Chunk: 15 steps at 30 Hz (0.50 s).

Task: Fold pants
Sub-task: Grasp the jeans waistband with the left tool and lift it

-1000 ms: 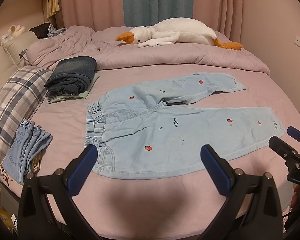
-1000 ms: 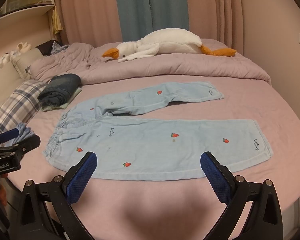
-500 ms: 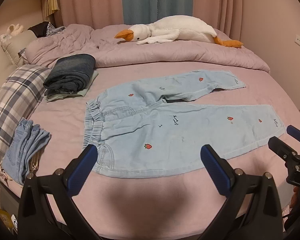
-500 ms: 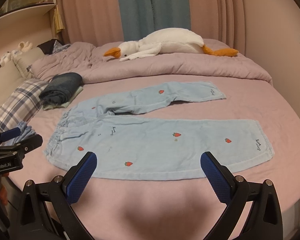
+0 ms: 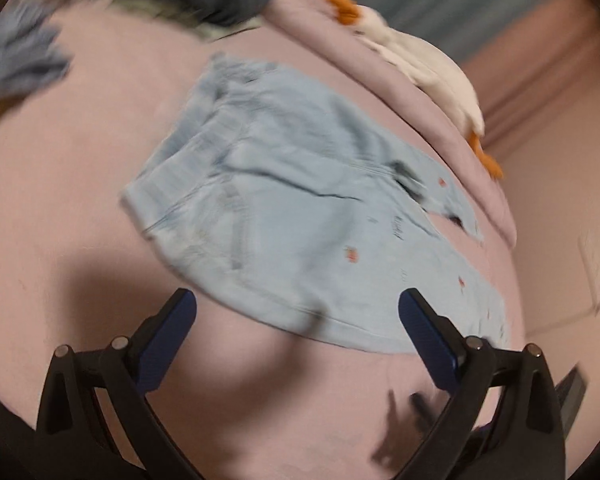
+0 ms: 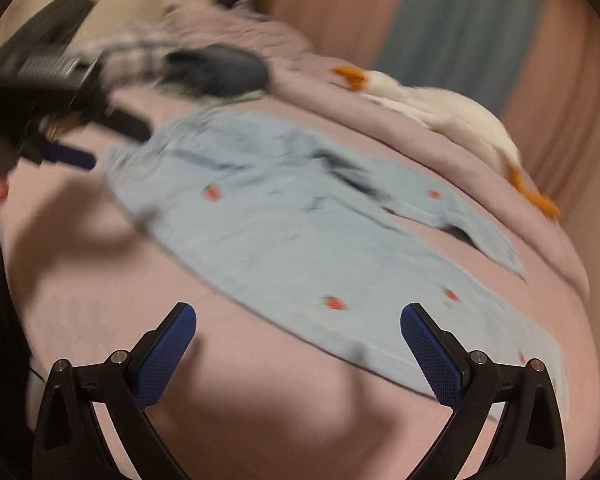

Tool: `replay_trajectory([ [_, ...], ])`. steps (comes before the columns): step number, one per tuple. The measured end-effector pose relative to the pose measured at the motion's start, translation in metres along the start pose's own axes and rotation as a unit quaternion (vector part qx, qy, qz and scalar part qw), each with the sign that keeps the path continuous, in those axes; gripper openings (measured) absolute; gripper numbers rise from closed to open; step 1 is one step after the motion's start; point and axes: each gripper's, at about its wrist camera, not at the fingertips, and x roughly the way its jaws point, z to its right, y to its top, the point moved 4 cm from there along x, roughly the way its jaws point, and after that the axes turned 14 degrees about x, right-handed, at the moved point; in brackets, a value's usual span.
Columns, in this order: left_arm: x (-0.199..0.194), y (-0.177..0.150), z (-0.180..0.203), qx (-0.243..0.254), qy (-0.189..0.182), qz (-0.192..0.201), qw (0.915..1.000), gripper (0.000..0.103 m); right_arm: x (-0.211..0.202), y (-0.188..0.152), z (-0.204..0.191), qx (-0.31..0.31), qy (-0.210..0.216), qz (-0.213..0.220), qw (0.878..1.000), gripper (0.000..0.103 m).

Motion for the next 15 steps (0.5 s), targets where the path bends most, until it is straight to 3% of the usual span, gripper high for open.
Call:
replay_trajectory([
  [4, 0.012, 0.000, -0.014, -0.041, -0.004, -0.003, 0.9992, 0.095, 0.021, -0.005, -0.031, -0.098, -0.015, 0.023, 0.995, 0.085],
  [6, 0.015, 0.007, -0.014, -0.041, -0.001, 0.018, 0.9990, 0.091, 0.029, -0.005, -0.042, -0.134, -0.021, 0.038, 0.990, 0.078],
  [7, 0.017, 0.013, -0.013, -0.040, 0.004, 0.028, 0.9988, 0.083, 0.031, -0.004, -0.046, -0.150, -0.019, 0.049, 0.987, 0.070],
  [9, 0.024, 0.019, -0.020, -0.043, 0.019, 0.025, 0.9986, 0.055, 0.039, 0.003, -0.051, -0.164, -0.016, 0.058, 0.985, 0.051],
  [10, 0.028, 0.021, -0.026, -0.044, 0.024, 0.021, 0.9985, 0.029, 0.045, 0.007, -0.054, -0.170, -0.015, 0.053, 0.984, 0.030],
  [11, 0.032, 0.022, -0.032, -0.048, 0.020, 0.018, 0.9985, 0.020, 0.049, 0.010, -0.056, -0.173, -0.008, 0.048, 0.984, 0.014],
  [13, 0.030, 0.024, -0.037, -0.054, -0.008, 0.020, 0.9983, 0.018, 0.054, 0.016, -0.059, -0.172, -0.006, 0.043, 0.984, 0.010],
  [15, 0.019, 0.021, -0.037, -0.033, 0.015, 0.021, 0.9991, 0.017, 0.050, 0.020, -0.058, -0.156, 0.009, 0.042, 0.987, 0.008],
])
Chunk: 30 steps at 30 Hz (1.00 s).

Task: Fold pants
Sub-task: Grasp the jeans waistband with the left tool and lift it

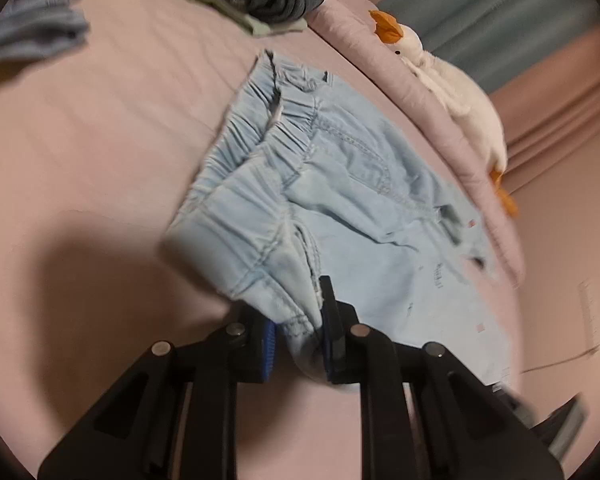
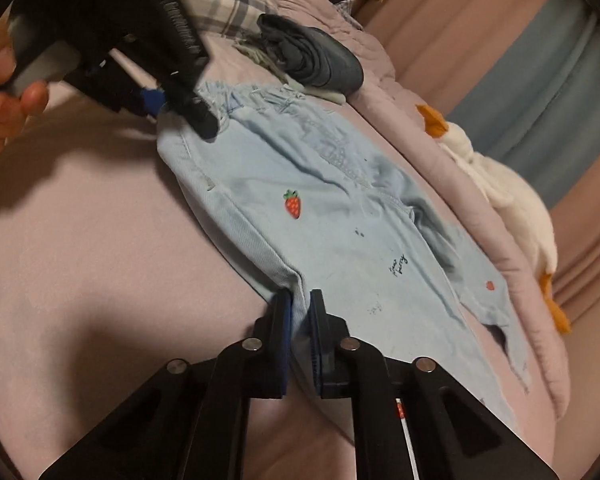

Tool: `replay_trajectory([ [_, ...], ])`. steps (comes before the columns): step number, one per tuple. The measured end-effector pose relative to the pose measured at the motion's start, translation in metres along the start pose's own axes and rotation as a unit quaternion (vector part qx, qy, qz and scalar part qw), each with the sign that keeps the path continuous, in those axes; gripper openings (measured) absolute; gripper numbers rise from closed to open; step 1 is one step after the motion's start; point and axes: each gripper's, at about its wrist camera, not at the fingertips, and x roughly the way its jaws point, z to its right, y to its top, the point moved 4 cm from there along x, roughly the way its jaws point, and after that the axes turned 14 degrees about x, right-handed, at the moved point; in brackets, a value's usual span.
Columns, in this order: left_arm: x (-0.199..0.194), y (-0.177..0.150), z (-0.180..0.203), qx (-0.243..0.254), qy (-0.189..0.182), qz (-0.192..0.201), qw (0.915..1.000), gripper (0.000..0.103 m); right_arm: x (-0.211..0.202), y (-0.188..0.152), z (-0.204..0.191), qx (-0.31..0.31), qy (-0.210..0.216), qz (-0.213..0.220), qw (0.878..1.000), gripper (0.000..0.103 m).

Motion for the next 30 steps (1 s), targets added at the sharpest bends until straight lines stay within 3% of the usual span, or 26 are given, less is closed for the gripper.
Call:
replay_trajectory([
  [3, -0.013, -0.003, -0.002, 0.007, 0.000, 0.009, 0.9999, 0.017, -0.016, 0.000, -0.001, 0.015, 0.026, -0.004, 1.000, 0.008],
  [5, -0.009, -0.007, -0.002, 0.029, 0.011, -0.013, 0.9994, 0.019, -0.025, -0.004, -0.012, 0.007, 0.038, -0.010, 0.999, 0.008],
  [7, 0.001, -0.010, -0.009, 0.019, 0.013, -0.034, 0.9992, 0.021, -0.016, -0.010, -0.015, 0.001, 0.045, -0.034, 0.998, 0.008],
  [9, -0.006, -0.009, -0.013, 0.026, 0.020, -0.032, 0.9990, 0.024, -0.012, -0.012, -0.014, 0.015, 0.049, -0.043, 0.998, 0.008],
  [11, -0.016, -0.009, -0.011, 0.056, 0.050, -0.035, 0.9966, 0.038, -0.016, -0.008, -0.012, 0.034, 0.056, -0.051, 0.997, 0.015],
  [13, -0.035, -0.008, -0.005, 0.115, 0.094, -0.021, 0.9888, 0.048, -0.024, -0.006, -0.008, 0.052, 0.077, -0.060, 0.994, 0.020],
  [15, -0.051, -0.005, 0.000, 0.161, 0.120, 0.003, 0.9797, 0.051, -0.036, -0.004, -0.001, 0.076, 0.117, -0.059, 0.988, 0.020],
  [17, -0.057, 0.001, 0.012, 0.196, 0.121, 0.024, 0.9728, 0.069, -0.049, 0.004, 0.014, 0.126, 0.165, -0.047, 0.977, 0.020],
  [19, -0.047, 0.008, 0.032, 0.230, 0.105, 0.029, 0.9670, 0.077, -0.045, 0.014, 0.031, 0.168, 0.168, -0.039, 0.971, 0.021],
  [21, -0.025, 0.011, 0.051, 0.268, 0.081, 0.012, 0.9600, 0.077, -0.029, 0.019, 0.044, 0.192, 0.135, -0.045, 0.971, 0.021],
  [24, 0.016, 0.001, 0.066, 0.318, 0.077, -0.032, 0.9443, 0.077, -0.003, 0.014, 0.046, 0.205, 0.115, -0.083, 0.968, 0.021],
  [26, 0.049, -0.022, 0.061, 0.341, 0.066, -0.123, 0.9295, 0.075, 0.012, -0.004, 0.036, 0.192, 0.120, -0.137, 0.964, 0.021],
  [28, 0.044, -0.030, 0.059, 0.379, 0.054, -0.100, 0.9184, 0.076, 0.004, -0.015, 0.029, 0.181, 0.125, -0.130, 0.967, 0.021],
  [29, 0.042, -0.028, 0.057, 0.384, 0.042, -0.112, 0.9154, 0.075, 0.000, -0.017, 0.029, 0.180, 0.139, -0.140, 0.964, 0.022],
  [30, 0.039, -0.022, 0.054, 0.377, 0.022, -0.120, 0.9179, 0.075, -0.003, -0.017, 0.032, 0.186, 0.154, -0.149, 0.959, 0.022],
])
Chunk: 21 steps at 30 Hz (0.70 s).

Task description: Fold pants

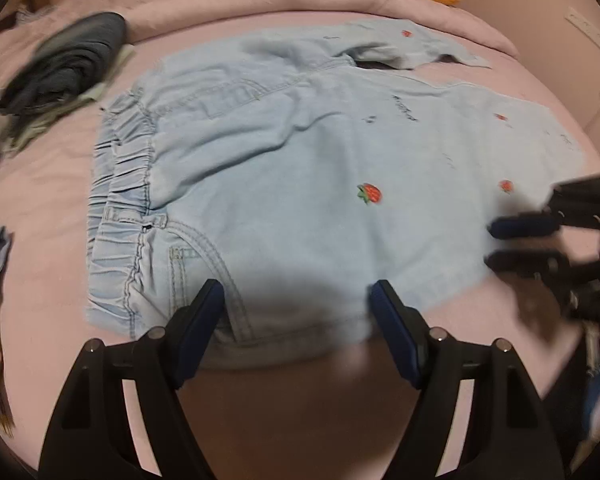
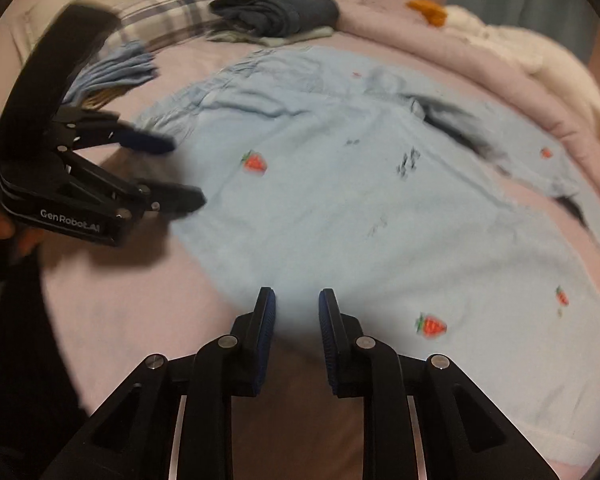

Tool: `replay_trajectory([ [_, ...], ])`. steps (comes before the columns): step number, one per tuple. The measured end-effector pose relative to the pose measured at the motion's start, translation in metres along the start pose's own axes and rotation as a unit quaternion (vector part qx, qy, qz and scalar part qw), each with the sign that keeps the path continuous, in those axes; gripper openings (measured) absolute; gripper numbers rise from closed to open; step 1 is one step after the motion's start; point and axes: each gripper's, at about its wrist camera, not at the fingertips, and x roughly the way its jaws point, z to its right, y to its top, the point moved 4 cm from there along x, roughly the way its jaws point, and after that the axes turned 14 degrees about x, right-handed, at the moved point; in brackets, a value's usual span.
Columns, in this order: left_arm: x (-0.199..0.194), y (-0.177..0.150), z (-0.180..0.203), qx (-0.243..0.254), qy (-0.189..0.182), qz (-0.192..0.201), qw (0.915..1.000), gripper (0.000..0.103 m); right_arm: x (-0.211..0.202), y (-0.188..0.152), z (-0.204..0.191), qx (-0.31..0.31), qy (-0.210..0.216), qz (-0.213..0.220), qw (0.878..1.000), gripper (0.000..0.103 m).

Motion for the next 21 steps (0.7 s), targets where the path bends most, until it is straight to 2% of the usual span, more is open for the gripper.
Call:
replay_trajectory([
  [2, -0.012, 0.012, -0.024, -0.029, -0.039, 0.025, 0.9985, 0.076, -0.006, 0.008, 0.012, 0.016, 0.031, -0.026, 0.999, 0.022],
  [3, -0.018, 0.023, -0.040, -0.040, -0.041, 0.040, 0.9976, 0.076, -0.009, 0.016, 0.018, 0.015, 0.034, -0.024, 0.999, 0.022],
  [6, -0.023, 0.057, -0.086, -0.042, -0.008, 0.070, 0.9966, 0.079, -0.019, 0.056, 0.035, 0.027, 0.049, 0.021, 0.998, 0.028],
  [8, -0.019, 0.078, -0.111, -0.032, 0.012, 0.081, 0.9961, 0.079, -0.017, 0.094, 0.047, 0.032, 0.052, 0.056, 0.997, 0.054],
  [10, -0.005, 0.100, -0.140, -0.024, 0.025, 0.076, 0.9965, 0.080, -0.008, 0.135, 0.058, 0.020, 0.038, 0.086, 0.995, 0.059],
  [13, 0.022, 0.123, -0.175, -0.008, 0.020, 0.053, 0.9984, 0.080, 0.022, 0.192, 0.075, 0.018, 0.037, 0.081, 0.996, 0.059],
  [17, 0.046, 0.141, -0.205, -0.010, -0.020, 0.034, 0.9992, 0.079, 0.070, 0.253, 0.091, 0.009, 0.023, 0.056, 0.998, 0.059],
  [21, 0.071, 0.150, -0.225, -0.012, -0.081, 0.008, 0.9966, 0.079, 0.105, 0.280, 0.096, -0.028, 0.011, 0.027, 0.999, 0.059],
])
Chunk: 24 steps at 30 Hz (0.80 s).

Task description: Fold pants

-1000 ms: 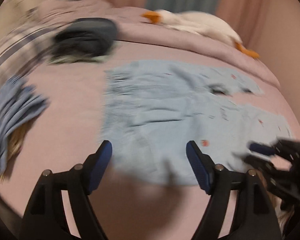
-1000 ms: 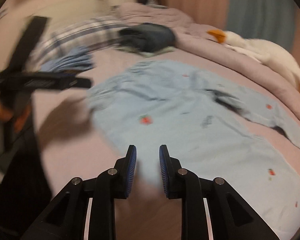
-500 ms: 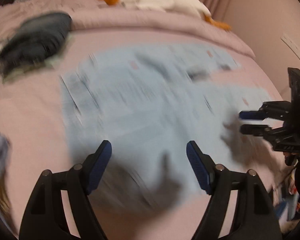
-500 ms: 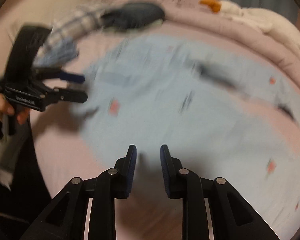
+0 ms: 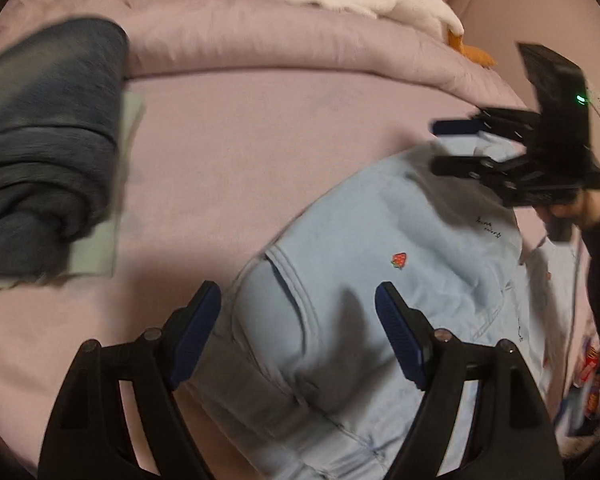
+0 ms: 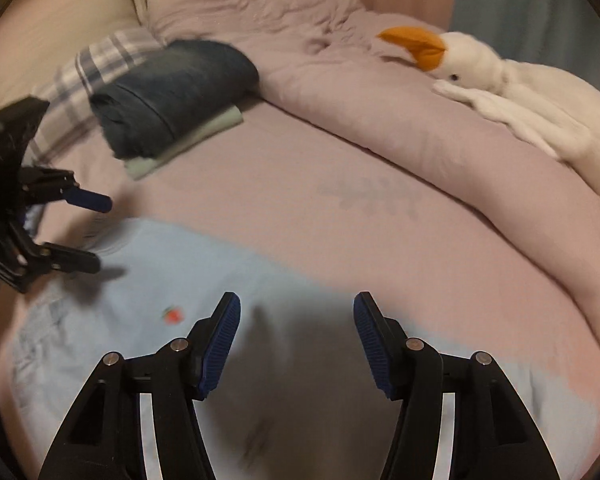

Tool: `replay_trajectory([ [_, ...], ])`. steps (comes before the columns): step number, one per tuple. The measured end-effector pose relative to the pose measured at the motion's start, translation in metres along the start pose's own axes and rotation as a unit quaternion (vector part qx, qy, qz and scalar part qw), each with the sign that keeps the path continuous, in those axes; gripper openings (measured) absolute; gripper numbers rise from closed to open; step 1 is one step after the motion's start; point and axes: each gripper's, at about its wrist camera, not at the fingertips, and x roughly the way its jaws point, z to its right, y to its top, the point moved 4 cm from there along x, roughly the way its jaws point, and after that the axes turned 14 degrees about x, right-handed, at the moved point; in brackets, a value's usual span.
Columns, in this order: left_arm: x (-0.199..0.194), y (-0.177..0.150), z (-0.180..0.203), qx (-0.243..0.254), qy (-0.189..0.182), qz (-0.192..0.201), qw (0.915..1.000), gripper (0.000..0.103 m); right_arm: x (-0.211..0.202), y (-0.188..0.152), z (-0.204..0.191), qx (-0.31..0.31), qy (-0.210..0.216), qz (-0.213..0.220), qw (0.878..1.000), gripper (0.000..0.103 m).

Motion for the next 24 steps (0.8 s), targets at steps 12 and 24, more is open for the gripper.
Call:
replay_trajectory([
  [12, 0.014, -0.002, 0.011, 0.083, -0.041, -0.049, 0.9945, 0.017, 0.053, -0.007, 0.003, -0.065, 0.005, -0.133, 0.989, 0.011],
  [24, 0.003, -0.008, 0.020, 0.109, 0.063, -0.039, 0.9913, 0.029, 0.043, -0.031, -0.022, -0.099, -0.052, -0.110, 0.988, 0.006],
])
